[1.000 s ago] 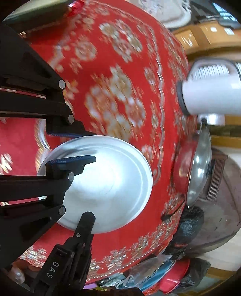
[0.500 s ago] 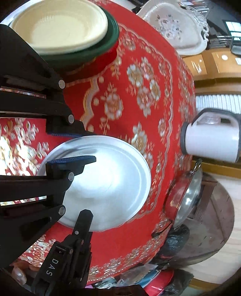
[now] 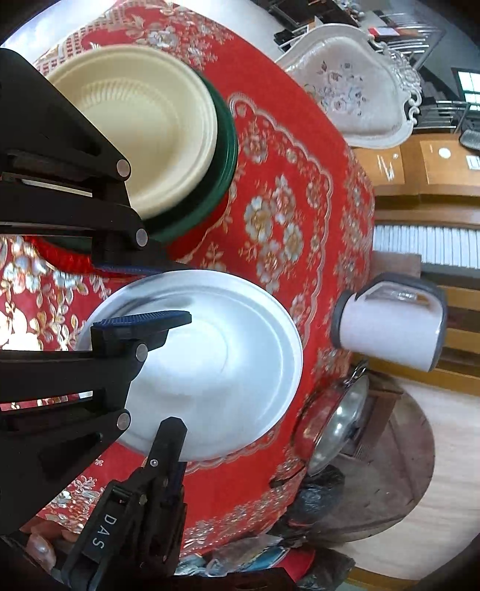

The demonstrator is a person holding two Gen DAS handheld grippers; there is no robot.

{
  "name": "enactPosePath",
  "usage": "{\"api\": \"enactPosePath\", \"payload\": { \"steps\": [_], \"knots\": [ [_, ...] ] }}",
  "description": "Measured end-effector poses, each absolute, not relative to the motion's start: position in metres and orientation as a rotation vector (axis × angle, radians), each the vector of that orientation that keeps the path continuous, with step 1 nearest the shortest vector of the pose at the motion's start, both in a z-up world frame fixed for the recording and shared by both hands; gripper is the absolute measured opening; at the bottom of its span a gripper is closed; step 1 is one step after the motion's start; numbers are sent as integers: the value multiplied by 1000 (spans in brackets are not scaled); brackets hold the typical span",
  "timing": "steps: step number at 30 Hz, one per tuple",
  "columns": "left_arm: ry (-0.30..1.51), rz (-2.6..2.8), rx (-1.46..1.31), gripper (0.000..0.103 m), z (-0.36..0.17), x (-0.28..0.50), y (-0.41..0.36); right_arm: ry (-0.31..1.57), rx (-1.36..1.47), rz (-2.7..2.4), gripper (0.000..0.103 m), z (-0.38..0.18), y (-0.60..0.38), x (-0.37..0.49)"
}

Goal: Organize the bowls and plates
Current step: 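Lift the white bowl with the left gripper and carry it over the stack, then lower the white bowl into the cream bowl and open the left gripper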

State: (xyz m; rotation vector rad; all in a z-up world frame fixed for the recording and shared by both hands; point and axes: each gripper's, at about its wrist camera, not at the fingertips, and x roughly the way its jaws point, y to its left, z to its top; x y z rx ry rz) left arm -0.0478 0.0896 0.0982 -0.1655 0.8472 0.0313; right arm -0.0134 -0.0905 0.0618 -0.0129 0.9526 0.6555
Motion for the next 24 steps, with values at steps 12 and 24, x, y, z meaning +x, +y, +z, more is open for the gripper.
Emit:
{"api": "enactPosePath", "payload": {
  "steps": [12,24],
  "knots": [
    [833,84,-183,17,104,-66,123,937,-66,707,16,71,-54,-21],
    [821,136,-208,17,108,-84,156,931,-112,759,16,77,-16,-29]
  ]
}}
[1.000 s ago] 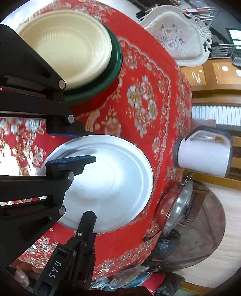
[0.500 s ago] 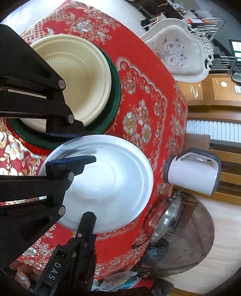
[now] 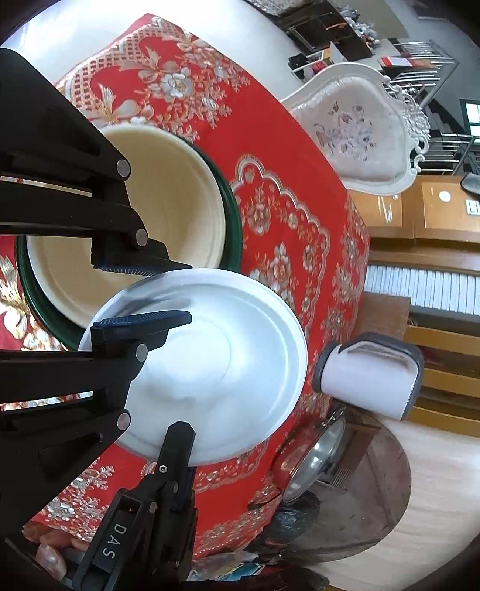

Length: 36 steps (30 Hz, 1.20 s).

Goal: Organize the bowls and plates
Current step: 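Lower the white bowl into the cream bowl and open the left gripper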

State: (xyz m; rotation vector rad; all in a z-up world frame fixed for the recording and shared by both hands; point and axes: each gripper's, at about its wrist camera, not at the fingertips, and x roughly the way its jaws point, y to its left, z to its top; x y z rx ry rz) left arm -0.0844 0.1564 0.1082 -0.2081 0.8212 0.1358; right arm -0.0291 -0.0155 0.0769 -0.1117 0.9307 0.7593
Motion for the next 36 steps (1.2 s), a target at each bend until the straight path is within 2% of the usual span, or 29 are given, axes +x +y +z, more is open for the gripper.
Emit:
{"api": "enactPosePath", "payload": {
  "steps": [29,36],
  "knots": [
    [910,213,-251,17,81,-116,220,986,-271,828,17,56,70,-54],
    [911,215,-218,18,81,-117,218,978,-324,814,21,55,75,-60]
  ]
}}
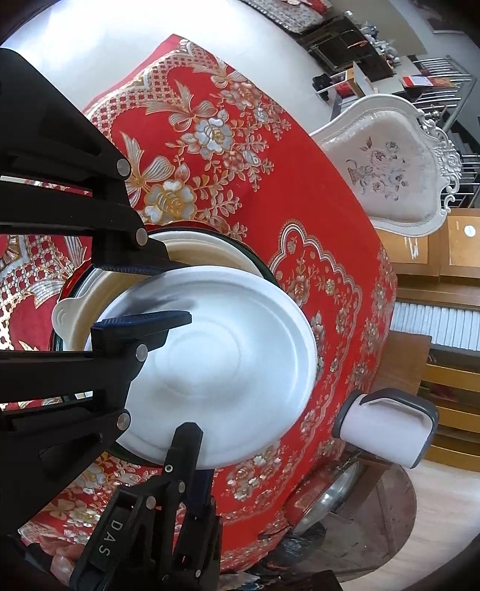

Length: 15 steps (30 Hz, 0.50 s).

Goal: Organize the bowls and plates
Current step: 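Lower the white bowl into the cream bowl and open the left gripper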

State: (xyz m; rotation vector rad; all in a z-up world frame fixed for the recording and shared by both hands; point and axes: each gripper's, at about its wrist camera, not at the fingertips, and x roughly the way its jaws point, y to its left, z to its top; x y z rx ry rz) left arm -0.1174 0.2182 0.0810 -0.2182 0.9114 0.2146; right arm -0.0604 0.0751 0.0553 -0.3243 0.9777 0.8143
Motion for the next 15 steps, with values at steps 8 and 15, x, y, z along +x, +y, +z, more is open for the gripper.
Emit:
{"api": "enactPosePath", "payload": {
  "steps": [8,15],
  "knots": [
    [909,220,-217,22,81,-118,218,974,-307,800,43,55,75,-60],
    [816,216,-242,51,92,-128,216,940,-264,786,43,61,67,-64]
  ]
}}
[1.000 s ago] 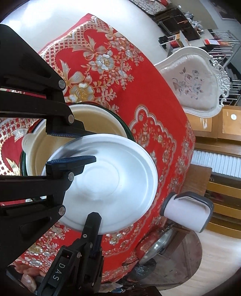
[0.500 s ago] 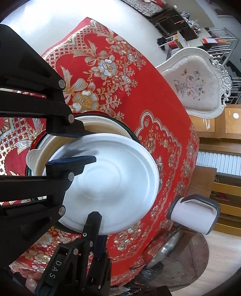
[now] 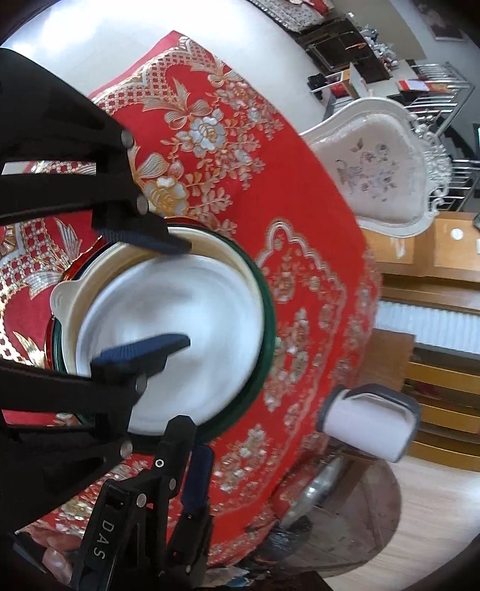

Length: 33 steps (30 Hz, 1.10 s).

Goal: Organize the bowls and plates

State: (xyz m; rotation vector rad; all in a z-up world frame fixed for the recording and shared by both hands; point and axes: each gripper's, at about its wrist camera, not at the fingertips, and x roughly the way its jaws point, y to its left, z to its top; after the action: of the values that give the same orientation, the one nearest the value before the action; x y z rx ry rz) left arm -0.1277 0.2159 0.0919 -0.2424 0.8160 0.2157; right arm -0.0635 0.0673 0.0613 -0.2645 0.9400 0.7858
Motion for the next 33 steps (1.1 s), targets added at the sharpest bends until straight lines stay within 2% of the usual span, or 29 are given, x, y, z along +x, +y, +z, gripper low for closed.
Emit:
{"api": "enactPosePath", "payload": {
  "steps": [2,7,10,11,13,21,33],
  "knots": [
    [781,231,-240,63,98,-131,215,924,-239,779,43,64,63,-64],
    [709,252,-253,64,107,-142,214,875,-174,756,47,71,53,-72],
    [662,276,-290,78,107,-150,215,832,-134,731,51,74,45,-79],
    [644,291,-288,80,108,-152,215,812,-121,719,53,75,41,-82],
    [605,320,-274,80,110,-158,211,775,-108,682,59,76,34,-87],
    [580,380,-217,80,110,-167,199,680,-84,581,59,66,13,-98],
    [544,530,-71,80,111,-186,188,688,-70,580,59,55,2,-105]
  ]
}}
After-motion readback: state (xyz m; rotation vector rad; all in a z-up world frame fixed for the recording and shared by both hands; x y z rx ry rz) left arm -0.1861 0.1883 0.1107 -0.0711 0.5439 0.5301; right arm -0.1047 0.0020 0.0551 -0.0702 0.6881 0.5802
